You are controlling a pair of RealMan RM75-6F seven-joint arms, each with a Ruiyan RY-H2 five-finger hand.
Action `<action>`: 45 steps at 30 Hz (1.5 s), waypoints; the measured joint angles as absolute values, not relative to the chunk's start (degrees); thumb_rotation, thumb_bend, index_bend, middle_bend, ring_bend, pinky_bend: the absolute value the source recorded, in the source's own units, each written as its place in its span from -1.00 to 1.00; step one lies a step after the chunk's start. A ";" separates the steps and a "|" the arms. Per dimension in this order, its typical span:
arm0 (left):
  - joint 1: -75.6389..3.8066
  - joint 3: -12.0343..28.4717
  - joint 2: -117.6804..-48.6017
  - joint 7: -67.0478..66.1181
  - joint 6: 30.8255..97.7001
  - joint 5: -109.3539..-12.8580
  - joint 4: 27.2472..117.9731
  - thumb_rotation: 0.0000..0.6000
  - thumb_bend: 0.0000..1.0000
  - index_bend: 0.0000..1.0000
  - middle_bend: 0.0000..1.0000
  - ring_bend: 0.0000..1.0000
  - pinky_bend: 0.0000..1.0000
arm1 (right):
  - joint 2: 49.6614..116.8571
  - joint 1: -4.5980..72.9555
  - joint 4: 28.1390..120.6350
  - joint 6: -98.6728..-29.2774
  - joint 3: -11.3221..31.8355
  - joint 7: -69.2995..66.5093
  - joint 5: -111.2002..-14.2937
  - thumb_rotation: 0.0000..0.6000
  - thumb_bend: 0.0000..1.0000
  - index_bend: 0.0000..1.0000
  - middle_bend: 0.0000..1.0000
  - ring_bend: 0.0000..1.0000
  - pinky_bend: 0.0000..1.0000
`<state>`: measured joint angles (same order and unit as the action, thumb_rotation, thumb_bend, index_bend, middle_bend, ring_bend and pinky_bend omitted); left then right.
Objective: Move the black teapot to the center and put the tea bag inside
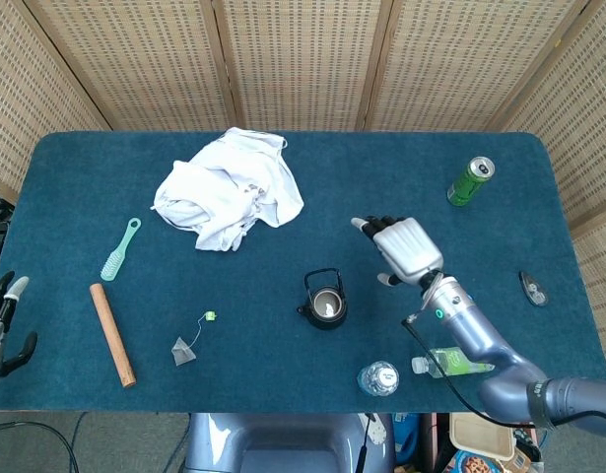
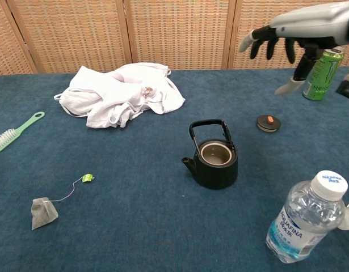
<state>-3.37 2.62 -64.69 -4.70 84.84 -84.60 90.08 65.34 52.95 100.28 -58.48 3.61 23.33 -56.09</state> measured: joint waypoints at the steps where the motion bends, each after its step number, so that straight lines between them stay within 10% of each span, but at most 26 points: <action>1: -3.63 2.66 -64.59 -4.91 84.73 -84.89 90.10 1.00 -0.13 -1.00 -1.00 -1.00 -1.00 | 64.91 51.64 100.67 -59.83 3.64 22.97 -55.83 0.94 -0.34 -0.60 -0.38 -0.38 -0.02; 24: -11.40 1.68 -61.20 -7.08 79.20 -94.54 91.45 1.00 -0.12 -1.00 -1.00 -0.99 -1.00 | 63.33 34.46 104.79 -76.26 1.51 22.26 -59.64 0.94 -0.34 -0.55 -0.39 -0.38 -0.02; 45: -26.54 1.14 -59.76 -11.50 60.03 -99.51 95.39 1.00 -0.13 -0.87 -0.86 -0.78 -0.88 | 61.71 25.15 105.78 -79.16 1.31 19.34 -64.33 0.94 -0.34 -0.53 -0.39 -0.38 -0.02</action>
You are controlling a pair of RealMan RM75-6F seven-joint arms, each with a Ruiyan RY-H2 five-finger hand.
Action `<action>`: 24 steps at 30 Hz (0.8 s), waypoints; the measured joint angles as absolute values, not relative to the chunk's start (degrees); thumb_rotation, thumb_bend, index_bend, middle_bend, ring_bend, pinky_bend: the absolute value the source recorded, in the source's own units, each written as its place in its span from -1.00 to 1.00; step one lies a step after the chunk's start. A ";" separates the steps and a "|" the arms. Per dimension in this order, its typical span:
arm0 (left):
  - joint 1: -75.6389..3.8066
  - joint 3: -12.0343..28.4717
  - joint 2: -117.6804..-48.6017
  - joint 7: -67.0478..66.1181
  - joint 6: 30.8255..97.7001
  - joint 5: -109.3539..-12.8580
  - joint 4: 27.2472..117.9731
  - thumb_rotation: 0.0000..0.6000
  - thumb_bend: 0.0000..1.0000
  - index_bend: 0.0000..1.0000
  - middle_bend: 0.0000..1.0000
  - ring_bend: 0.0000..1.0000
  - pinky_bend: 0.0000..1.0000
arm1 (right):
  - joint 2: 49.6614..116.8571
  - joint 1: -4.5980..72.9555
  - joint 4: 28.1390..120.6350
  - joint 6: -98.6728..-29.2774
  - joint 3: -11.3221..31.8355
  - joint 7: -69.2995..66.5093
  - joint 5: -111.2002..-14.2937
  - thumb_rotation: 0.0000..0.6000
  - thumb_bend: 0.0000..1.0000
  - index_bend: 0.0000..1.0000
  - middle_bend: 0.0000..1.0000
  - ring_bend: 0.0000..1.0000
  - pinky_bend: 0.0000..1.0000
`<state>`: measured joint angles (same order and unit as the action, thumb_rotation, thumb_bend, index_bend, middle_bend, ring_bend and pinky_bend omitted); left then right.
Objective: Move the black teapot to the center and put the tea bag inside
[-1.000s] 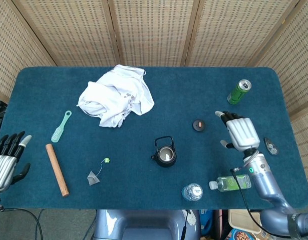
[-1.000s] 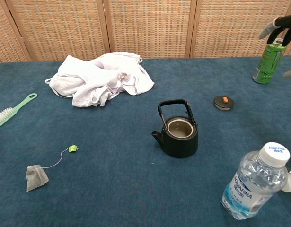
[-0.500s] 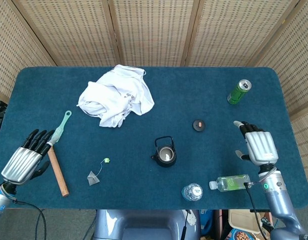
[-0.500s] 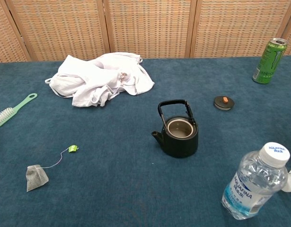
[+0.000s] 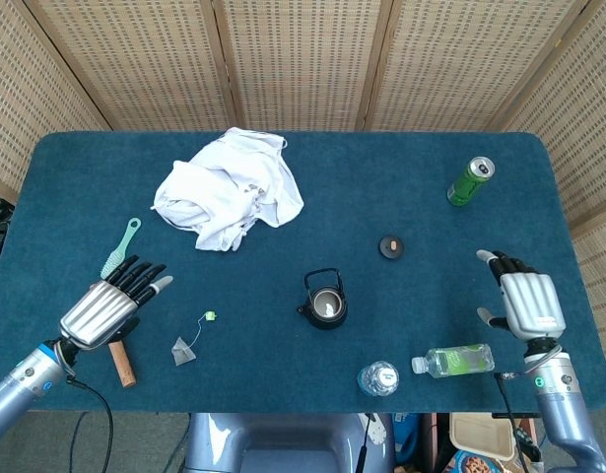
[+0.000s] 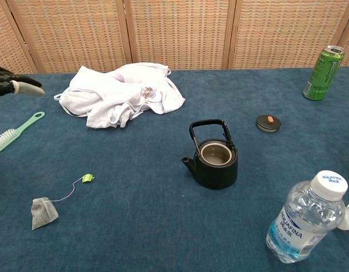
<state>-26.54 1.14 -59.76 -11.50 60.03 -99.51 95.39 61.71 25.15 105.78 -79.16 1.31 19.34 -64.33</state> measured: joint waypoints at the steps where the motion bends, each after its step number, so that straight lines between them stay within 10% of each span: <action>1: -27.23 1.20 -60.37 -12.15 59.09 -99.20 95.54 1.00 -0.13 -0.86 -0.84 -0.76 -0.85 | 61.75 24.85 105.72 -79.10 1.35 19.26 -64.61 0.94 -0.34 -0.53 -0.39 -0.38 -0.02; 10: -30.59 2.02 -67.83 -16.55 54.66 -95.57 94.47 1.00 -0.23 -0.75 -0.51 -0.40 -0.21 | 62.00 22.96 105.07 -78.51 1.97 18.76 -66.59 0.94 -0.34 -0.52 -0.39 -0.38 -0.02; 15: -31.39 2.65 -70.77 -19.38 53.75 -92.58 93.87 1.00 -0.24 -0.65 0.05 0.09 0.19 | 62.20 22.32 104.83 -78.56 2.31 18.72 -67.26 0.94 -0.34 -0.52 -0.39 -0.38 -0.02; 24: -32.25 3.24 -73.54 -26.18 52.34 -86.95 93.95 1.00 -0.23 -0.47 0.54 0.49 0.47 | 62.89 21.17 104.37 -77.68 2.85 18.55 -68.53 0.94 -0.34 -0.52 -0.39 -0.38 -0.02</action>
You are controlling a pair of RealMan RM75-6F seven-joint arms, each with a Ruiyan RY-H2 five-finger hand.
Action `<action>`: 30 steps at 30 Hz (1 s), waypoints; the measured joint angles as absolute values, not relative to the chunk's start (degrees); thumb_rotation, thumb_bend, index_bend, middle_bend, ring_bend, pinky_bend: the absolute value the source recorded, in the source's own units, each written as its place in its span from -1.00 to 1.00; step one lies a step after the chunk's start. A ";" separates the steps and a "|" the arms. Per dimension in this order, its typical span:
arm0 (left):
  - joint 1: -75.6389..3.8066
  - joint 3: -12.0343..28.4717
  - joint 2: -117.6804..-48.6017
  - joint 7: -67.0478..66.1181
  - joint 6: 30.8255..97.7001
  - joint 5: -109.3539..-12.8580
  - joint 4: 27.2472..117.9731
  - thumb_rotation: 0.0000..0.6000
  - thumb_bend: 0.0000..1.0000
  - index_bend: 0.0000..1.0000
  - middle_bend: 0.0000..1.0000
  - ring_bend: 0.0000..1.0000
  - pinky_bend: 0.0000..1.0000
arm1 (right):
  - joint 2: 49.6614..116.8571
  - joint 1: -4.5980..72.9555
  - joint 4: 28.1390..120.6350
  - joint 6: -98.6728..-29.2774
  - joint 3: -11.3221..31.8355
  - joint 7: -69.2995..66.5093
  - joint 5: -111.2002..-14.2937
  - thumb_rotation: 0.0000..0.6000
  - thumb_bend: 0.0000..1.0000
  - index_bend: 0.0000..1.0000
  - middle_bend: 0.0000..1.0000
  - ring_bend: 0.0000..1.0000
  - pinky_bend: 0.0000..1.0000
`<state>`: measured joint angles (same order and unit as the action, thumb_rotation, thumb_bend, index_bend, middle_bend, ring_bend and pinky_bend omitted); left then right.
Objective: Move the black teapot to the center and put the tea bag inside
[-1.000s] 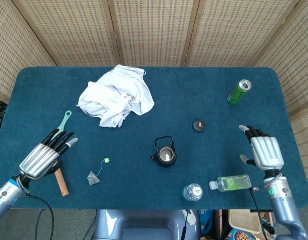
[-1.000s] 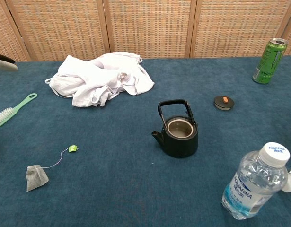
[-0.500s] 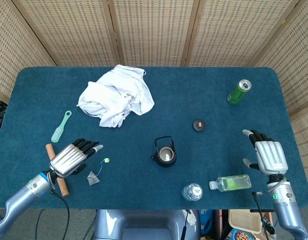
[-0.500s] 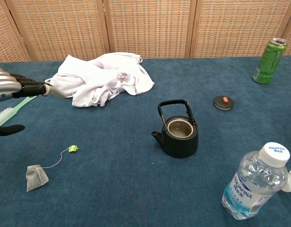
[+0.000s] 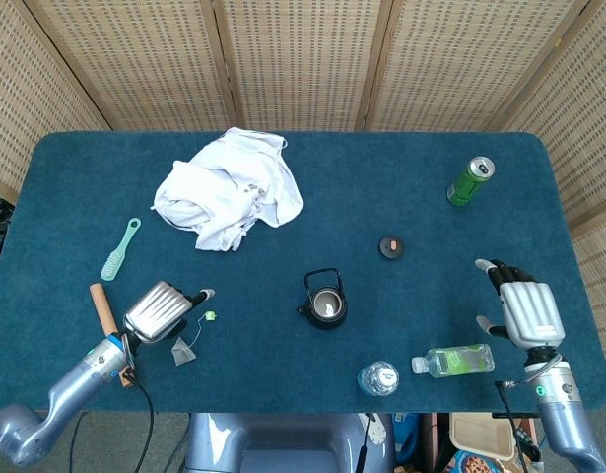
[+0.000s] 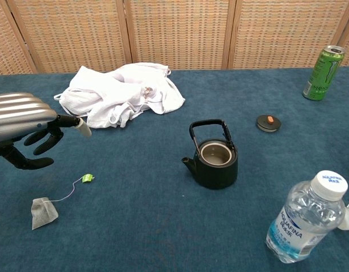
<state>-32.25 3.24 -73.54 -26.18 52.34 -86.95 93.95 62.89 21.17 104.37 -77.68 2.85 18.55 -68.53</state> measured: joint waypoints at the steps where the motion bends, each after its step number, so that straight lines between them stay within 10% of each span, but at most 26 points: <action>1: -32.36 3.30 -73.89 -27.26 52.03 -85.76 94.05 1.00 -0.23 -0.47 0.55 0.51 0.48 | 62.93 21.03 104.27 -77.57 2.99 18.50 -68.64 0.95 -0.34 -0.52 -0.39 -0.38 -0.02; 30: -34.18 3.16 -83.91 -38.44 53.22 -68.51 91.20 1.00 -0.33 -0.16 0.69 0.64 0.58 | 62.46 19.04 103.42 -75.23 4.45 17.15 -69.42 0.93 -0.34 -0.52 -0.39 -0.38 -0.02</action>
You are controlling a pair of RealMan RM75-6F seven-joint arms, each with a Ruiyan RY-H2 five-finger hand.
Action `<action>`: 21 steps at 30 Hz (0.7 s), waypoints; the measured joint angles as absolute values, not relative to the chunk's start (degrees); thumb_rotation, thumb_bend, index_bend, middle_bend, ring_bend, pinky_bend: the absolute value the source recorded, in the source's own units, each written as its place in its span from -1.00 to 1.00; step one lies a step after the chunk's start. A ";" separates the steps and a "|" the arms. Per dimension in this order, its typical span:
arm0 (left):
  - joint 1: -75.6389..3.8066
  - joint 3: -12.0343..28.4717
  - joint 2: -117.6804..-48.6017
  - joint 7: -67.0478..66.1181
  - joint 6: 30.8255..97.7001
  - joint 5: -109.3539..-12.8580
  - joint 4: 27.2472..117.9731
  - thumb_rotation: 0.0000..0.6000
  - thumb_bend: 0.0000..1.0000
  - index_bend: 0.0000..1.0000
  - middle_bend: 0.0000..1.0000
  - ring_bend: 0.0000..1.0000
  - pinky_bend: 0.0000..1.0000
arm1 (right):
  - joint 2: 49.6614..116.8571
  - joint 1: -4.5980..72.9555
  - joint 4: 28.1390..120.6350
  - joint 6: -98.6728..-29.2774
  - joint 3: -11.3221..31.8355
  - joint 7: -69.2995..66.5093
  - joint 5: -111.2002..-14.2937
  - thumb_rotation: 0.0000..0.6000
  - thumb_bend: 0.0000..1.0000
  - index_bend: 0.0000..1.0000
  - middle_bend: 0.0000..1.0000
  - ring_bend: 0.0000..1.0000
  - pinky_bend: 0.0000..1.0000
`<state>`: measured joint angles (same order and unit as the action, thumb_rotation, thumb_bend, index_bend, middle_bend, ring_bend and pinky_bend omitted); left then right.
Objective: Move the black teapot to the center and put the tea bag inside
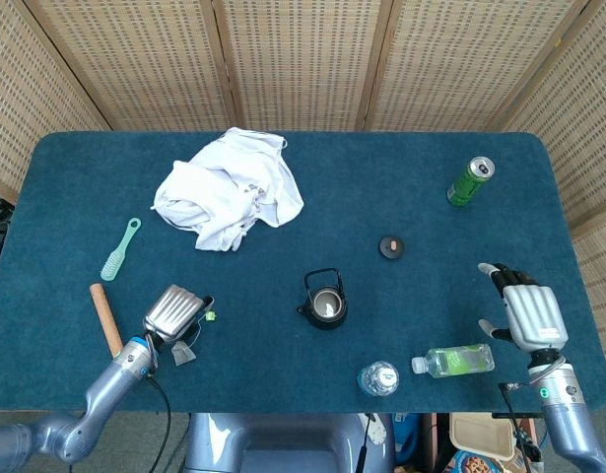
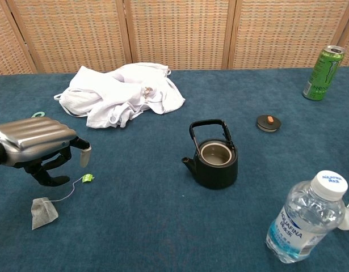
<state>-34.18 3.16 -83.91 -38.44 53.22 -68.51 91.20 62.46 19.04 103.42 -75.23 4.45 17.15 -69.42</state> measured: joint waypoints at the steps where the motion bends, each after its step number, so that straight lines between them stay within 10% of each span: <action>1: -34.22 3.09 -84.27 -38.50 53.31 -68.06 90.71 1.00 -0.33 -0.15 0.69 0.64 0.58 | 62.39 18.96 103.45 -75.21 4.48 17.13 -69.52 0.94 -0.34 -0.52 -0.39 -0.38 -0.02; 21: -35.80 3.01 -88.72 -38.05 53.76 -63.25 86.38 1.00 -0.33 -0.13 0.69 0.64 0.58 | 61.87 17.97 103.89 -74.35 5.12 17.32 -69.55 0.95 -0.34 -0.52 -0.39 -0.38 -0.02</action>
